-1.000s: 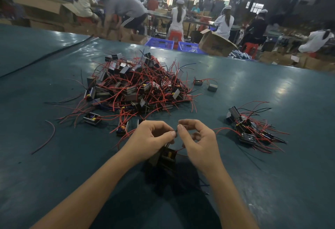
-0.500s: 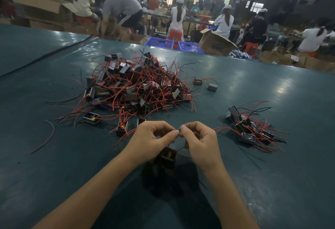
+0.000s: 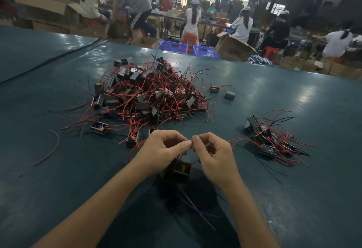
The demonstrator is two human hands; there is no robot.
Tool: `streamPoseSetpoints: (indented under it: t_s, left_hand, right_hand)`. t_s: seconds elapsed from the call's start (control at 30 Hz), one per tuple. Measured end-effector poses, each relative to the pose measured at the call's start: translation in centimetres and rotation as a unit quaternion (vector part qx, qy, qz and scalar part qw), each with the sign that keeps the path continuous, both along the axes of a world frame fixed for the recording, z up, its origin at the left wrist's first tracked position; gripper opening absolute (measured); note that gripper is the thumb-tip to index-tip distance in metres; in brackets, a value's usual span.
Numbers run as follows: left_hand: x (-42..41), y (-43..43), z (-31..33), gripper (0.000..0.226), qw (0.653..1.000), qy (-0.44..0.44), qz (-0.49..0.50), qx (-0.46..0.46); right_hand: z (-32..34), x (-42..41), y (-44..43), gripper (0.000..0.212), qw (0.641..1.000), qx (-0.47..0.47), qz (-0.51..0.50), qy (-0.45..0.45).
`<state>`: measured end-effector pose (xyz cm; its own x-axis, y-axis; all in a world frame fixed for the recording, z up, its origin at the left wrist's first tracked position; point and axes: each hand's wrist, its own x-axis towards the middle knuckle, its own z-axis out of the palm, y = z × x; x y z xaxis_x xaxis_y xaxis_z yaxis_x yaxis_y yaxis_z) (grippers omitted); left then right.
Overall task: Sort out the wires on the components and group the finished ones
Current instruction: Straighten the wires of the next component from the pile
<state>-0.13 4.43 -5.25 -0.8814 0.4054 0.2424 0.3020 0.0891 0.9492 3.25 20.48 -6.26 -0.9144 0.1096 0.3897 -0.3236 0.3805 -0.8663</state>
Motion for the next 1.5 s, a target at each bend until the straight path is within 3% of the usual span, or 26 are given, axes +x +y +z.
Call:
streamPoseSetpoints:
  t_s: [0.2, 0.37, 0.63, 0.9, 1.0, 1.17, 1.27, 1.37, 1.5]
  left_hand:
    - [0.4, 0.2, -0.2, 0.009, 0.991, 0.111, 0.051, -0.050]
    - [0.4, 0.2, -0.3, 0.008, 0.987, 0.131, 0.057, -0.071]
    - [-0.5, -0.4, 0.7, 0.017, 0.999, -0.034, -0.010, 0.025]
    - [-0.2, -0.7, 0.8, 0.012, 0.997, -0.059, -0.045, 0.019]
    - [-0.1, -0.5, 0.6, 0.008, 0.999, -0.002, -0.023, -0.025]
    - [0.2, -0.4, 0.0, 0.003, 0.970, 0.201, 0.029, -0.130]
    - [0.3, -0.2, -0.2, 0.003, 0.965, 0.223, 0.025, -0.134]
    - [0.4, 0.1, -0.1, 0.004, 0.976, 0.189, 0.019, -0.107]
    - [0.2, -0.1, 0.3, 0.010, 0.992, 0.100, 0.030, -0.073]
  right_hand:
    - [0.2, 0.1, 0.0, 0.030, 0.999, 0.015, 0.002, -0.028]
    - [0.2, 0.0, 0.0, 0.033, 0.999, -0.007, -0.008, -0.046]
    - [0.5, 0.4, 0.1, 0.012, 0.999, -0.007, 0.025, 0.023]
    - [0.5, 0.3, 0.1, 0.008, 0.999, -0.005, 0.019, 0.033]
    - [0.6, 0.2, 0.1, 0.019, 0.999, -0.034, 0.005, -0.025]
    - [0.5, -0.2, 0.4, 0.032, 0.979, -0.143, -0.002, -0.144]
    - [0.4, -0.3, 0.5, 0.038, 0.975, -0.151, -0.006, -0.163]
    - [0.4, -0.1, 0.2, 0.042, 0.983, -0.131, -0.014, -0.131]
    - [0.7, 0.1, 0.1, 0.019, 0.993, -0.117, -0.024, 0.006]
